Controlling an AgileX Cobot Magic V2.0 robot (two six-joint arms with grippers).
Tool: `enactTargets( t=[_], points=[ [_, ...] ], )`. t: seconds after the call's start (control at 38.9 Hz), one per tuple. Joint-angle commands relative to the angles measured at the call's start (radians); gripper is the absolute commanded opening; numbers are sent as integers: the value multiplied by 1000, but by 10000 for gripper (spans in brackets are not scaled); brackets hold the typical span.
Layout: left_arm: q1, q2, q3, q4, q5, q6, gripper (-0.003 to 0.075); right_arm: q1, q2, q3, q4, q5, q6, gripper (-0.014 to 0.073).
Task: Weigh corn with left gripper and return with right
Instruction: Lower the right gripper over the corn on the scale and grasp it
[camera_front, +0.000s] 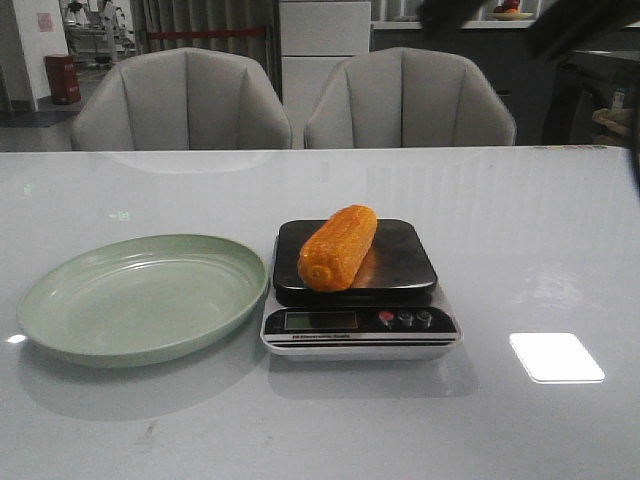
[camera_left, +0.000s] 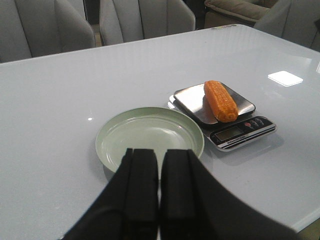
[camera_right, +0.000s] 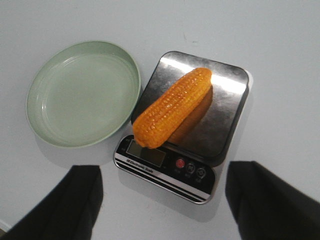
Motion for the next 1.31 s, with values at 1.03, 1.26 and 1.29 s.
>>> enactTargets(
  t=[1.03, 1.26, 1.29],
  points=[
    [2, 1, -23, 7, -70, 1, 114, 138, 766, -635, -213, 300, 719, 460],
    [2, 1, -23, 7, -70, 1, 114, 180, 771, -722, -207, 292, 665, 180],
    [2, 1, -23, 7, -70, 1, 114, 191, 772, -730, -204, 287, 659, 180]
  ],
)
